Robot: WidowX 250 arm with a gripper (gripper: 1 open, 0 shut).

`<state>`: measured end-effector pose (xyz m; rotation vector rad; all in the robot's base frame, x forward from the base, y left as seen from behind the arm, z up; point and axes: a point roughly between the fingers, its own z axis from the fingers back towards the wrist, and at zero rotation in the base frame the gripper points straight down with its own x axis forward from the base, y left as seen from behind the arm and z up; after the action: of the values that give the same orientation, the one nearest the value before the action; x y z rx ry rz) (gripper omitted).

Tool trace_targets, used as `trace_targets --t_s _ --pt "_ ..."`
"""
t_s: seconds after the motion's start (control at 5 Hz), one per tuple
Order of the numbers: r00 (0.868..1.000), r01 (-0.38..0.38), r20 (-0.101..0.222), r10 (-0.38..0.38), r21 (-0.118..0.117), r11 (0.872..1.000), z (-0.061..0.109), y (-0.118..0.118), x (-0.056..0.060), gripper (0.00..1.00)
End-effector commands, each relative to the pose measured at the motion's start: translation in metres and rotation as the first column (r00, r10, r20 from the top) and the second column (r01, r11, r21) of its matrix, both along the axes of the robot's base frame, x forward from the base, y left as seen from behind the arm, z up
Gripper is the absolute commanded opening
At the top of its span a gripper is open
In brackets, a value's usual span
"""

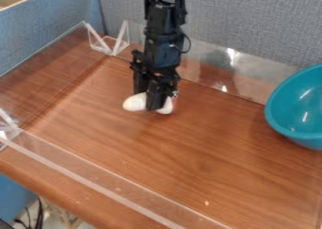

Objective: Remove the mushroom from inside the blue bowl and put it on the table

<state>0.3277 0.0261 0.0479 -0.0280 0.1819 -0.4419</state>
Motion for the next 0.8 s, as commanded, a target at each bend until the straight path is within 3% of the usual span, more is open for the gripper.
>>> trace_targets --t_s 0.0,0.6 --pt "0.998 -0.018 0.064 0.018 -0.001 1.0 0.0176 0.0066 0.0084 0.0" --pt "0.998 -0.028 0.057 0.028 -0.01 1.0 0.0152 0.0091 0.0084 0.0"
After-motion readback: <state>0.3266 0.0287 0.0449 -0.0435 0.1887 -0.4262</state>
